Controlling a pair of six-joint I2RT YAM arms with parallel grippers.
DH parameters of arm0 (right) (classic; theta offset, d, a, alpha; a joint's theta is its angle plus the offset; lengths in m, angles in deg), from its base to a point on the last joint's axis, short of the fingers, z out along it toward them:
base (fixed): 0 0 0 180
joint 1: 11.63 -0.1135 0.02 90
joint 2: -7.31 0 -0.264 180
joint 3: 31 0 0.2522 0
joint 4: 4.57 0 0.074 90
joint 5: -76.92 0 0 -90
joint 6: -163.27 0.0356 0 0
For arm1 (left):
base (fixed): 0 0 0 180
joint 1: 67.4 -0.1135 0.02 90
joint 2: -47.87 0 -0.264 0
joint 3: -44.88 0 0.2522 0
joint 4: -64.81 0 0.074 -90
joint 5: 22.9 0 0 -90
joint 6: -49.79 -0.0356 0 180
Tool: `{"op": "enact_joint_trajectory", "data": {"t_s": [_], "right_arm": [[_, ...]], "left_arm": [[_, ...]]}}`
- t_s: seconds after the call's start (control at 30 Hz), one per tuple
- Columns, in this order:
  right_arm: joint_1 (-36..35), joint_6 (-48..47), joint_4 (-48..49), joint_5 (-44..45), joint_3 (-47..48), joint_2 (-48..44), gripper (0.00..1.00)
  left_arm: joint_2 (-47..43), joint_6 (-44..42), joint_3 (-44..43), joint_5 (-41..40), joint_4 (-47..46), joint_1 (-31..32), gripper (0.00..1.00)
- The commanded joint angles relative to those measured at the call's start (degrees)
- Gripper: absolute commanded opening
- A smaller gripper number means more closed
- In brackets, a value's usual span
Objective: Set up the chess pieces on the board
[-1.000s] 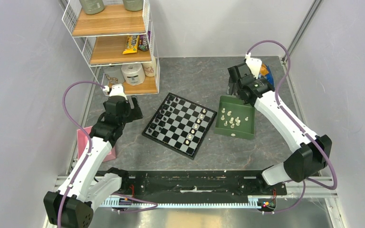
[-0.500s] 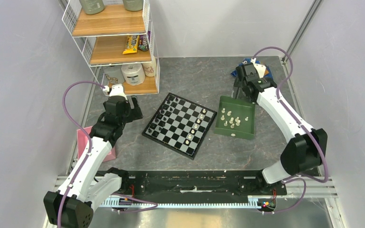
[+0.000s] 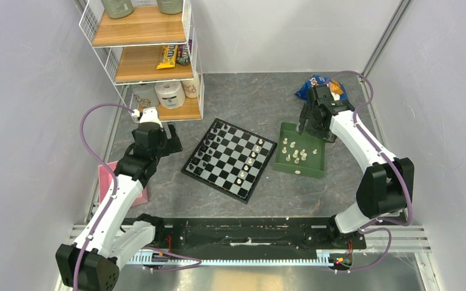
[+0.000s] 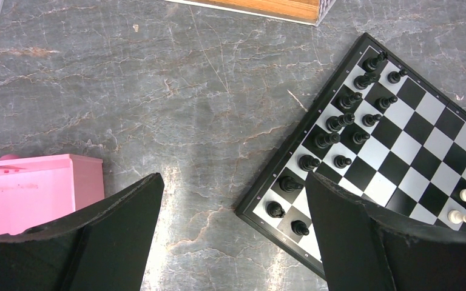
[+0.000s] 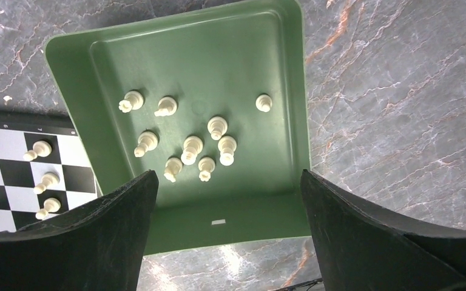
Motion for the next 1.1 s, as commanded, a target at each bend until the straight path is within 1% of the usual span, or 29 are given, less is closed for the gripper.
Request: {"op": "enact_joint_trajectory", "data": {"t_s": [0.0,0.07,0.17,0.3,0.33,0.4,0.43,0.7,0.93,1.07], "right_arm": [[-0.07,0.74,-0.50,-1.28,-0.59,0.37,0.94],[-0.03,0.96,-0.55,-1.09,-1.21,0.95,0.92],[0.11,1.09,-0.60,-0.17,-1.57,3.56,0.84],[0.27,0.15,3.77,-2.42,-2.56,4.92,0.75],[0.44,0.29,4.59,-2.68,-2.62,4.97,0.72],[0.66,0.59,5.84,-3.20,-2.37,5.41,0.59],[0.83,0.90,6.29,-3.26,-2.34,5.66,0.55],[3.75,1.71,7.56,-3.96,-3.42,9.18,0.50],[5.69,2.76,8.76,-2.78,-5.35,10.63,0.41],[5.82,2.44,9.15,-2.20,-4.78,12.22,0.41]], "left_arm": [[0.14,-0.90,-0.43,1.62,-1.14,-0.22,0.94],[0.15,-0.90,-0.56,1.58,-1.13,-0.22,0.94],[-0.21,-0.99,-0.34,1.13,-1.14,-0.22,0.94],[-0.27,-0.92,-0.24,1.10,-1.10,-0.22,0.94],[-0.18,-0.99,-0.33,1.13,-1.14,-0.22,0.94],[-0.19,-0.99,-0.39,1.05,-1.10,-0.22,0.94],[-0.25,-0.99,-0.26,0.87,-1.05,-0.22,0.94],[-0.35,-0.99,-0.27,0.78,-1.14,-0.22,0.94],[-0.01,-0.99,-0.43,0.92,-1.14,-0.22,0.94],[-0.03,-1.08,-0.35,0.76,-1.05,-0.22,0.94]]}}
